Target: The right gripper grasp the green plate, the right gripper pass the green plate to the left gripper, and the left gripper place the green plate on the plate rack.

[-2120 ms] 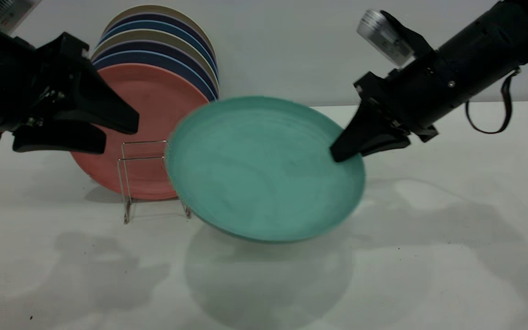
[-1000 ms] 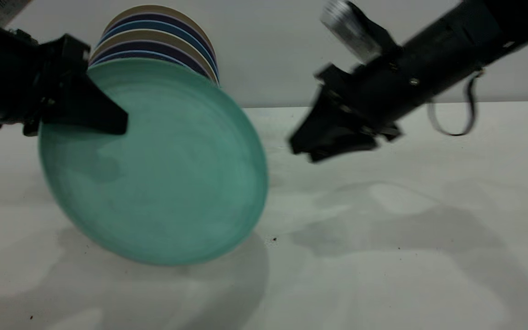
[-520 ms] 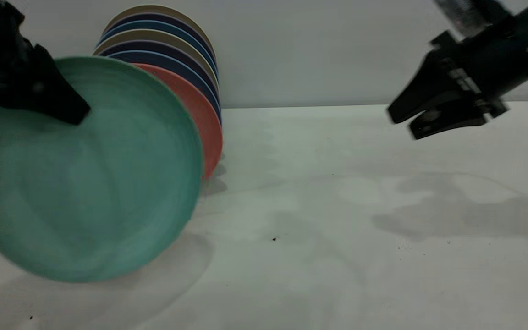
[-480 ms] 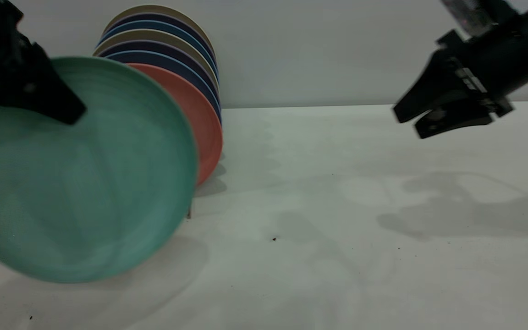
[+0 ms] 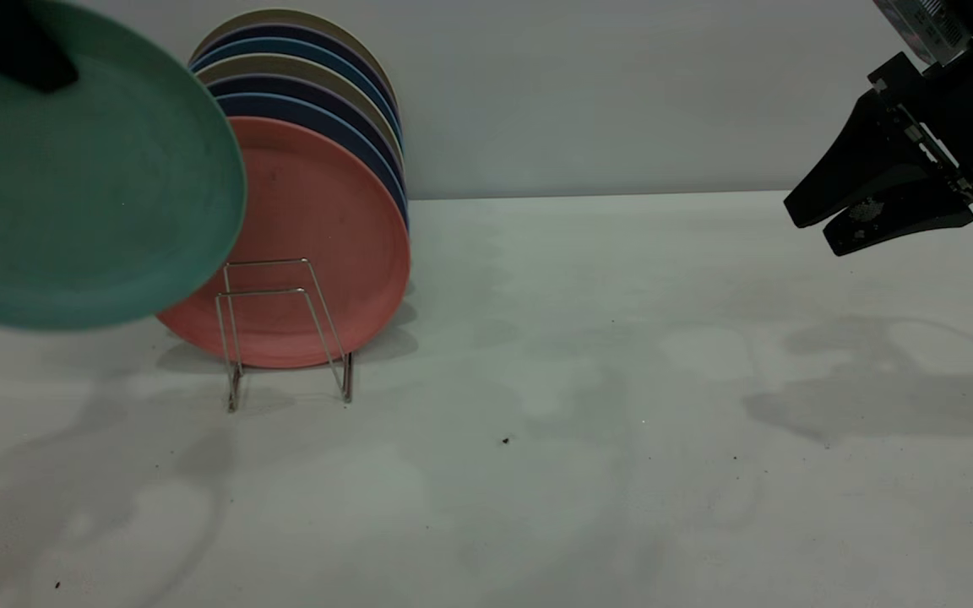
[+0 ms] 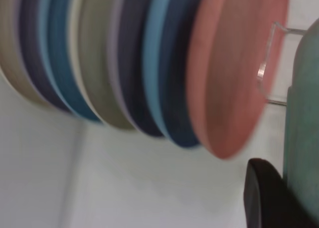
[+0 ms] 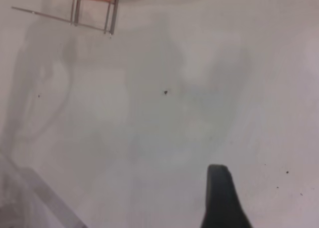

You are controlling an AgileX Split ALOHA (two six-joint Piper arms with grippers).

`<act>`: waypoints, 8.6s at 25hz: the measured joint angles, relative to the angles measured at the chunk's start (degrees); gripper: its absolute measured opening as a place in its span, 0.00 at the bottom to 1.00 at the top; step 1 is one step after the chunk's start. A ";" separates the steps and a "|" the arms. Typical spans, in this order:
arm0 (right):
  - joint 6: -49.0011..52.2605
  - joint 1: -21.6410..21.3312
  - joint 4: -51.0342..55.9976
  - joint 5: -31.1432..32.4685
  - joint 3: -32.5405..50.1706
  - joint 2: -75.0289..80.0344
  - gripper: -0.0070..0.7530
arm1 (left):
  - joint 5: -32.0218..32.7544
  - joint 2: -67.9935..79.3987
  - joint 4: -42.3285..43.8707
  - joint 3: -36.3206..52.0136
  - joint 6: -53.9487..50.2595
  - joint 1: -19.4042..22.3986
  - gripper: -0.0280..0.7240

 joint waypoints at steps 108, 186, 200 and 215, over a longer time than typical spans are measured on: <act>0.70 0.00 -0.22 -1.01 0.00 0.00 0.66 | -4.28 13.15 -33.04 -0.63 31.15 0.05 0.61; 45.57 16.42 -50.14 9.10 47.49 -109.38 0.51 | 38.64 -88.89 18.97 35.71 -80.96 5.27 0.62; 46.21 16.42 -50.32 8.74 47.84 -111.92 0.51 | 38.33 -89.12 15.49 35.90 -80.16 5.27 0.62; 46.27 16.42 -50.32 8.74 47.84 -111.92 0.51 | 38.31 -89.12 15.47 35.90 -80.16 5.27 0.62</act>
